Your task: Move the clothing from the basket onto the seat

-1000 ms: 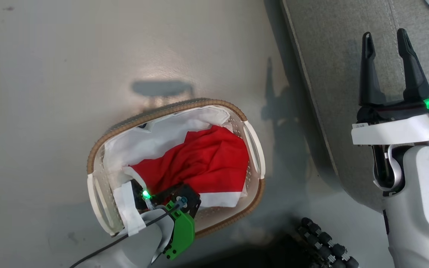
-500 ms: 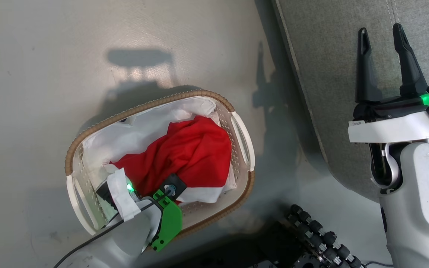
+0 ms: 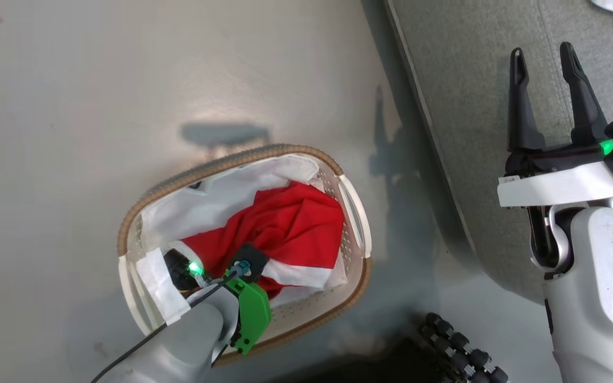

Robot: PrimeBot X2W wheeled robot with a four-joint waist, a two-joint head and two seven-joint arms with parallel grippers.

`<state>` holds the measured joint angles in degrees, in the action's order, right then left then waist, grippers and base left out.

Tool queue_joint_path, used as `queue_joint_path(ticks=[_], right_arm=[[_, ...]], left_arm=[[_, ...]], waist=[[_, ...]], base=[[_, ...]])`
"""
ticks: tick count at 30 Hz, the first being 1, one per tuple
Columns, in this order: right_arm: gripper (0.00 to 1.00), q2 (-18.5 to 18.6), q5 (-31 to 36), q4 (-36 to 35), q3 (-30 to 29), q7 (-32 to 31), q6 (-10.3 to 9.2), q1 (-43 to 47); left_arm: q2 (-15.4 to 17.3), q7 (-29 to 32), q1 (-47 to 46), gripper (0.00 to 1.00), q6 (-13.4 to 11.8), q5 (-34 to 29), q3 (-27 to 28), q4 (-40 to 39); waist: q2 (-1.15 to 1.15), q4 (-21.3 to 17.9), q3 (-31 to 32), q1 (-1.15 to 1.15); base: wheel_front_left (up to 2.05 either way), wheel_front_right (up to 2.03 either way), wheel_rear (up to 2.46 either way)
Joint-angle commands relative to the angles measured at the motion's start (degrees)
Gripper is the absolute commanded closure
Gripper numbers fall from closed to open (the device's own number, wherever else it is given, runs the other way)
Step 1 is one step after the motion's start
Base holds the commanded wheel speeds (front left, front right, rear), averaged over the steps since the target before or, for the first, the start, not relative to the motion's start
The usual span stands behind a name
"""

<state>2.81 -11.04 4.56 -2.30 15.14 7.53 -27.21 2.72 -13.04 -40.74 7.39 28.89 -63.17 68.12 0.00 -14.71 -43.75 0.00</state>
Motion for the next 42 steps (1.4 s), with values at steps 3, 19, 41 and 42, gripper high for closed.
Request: queue_joint_path(ticks=[3,19,41,42], right_arm=[[0.00,0.18,1.30,0.93,-0.74,0.01,-0.08,1.54],[0.00,0.19,6.30,5.68,-2.99,0.01,-0.08,9.01],[0.00,0.19,6.71,10.59,3.40,0.01,-0.08,15.04],[0.00,0.19,6.69,10.79,4.05,0.01,-0.08,14.72]], left_arm=[[0.48,-1.59,0.89,1.00,0.12,1.43,1.26,-1.23],[8.49,-2.11,5.21,1.00,-3.06,-3.77,9.21,-23.60],[17.29,0.88,-11.26,1.00,-1.48,-7.82,12.83,-35.67],[17.47,1.20,-12.35,1.00,-1.44,-8.05,12.95,-35.91]], waist=[[0.00,3.19,6.19,0.00],[0.00,10.35,26.97,0.00],[0.00,11.15,43.94,0.00],[0.00,11.10,44.02,0.00]], base=[[0.00,0.00,0.00],[0.00,0.00,0.00],[0.00,0.00,0.00],[0.00,0.00,0.00]])
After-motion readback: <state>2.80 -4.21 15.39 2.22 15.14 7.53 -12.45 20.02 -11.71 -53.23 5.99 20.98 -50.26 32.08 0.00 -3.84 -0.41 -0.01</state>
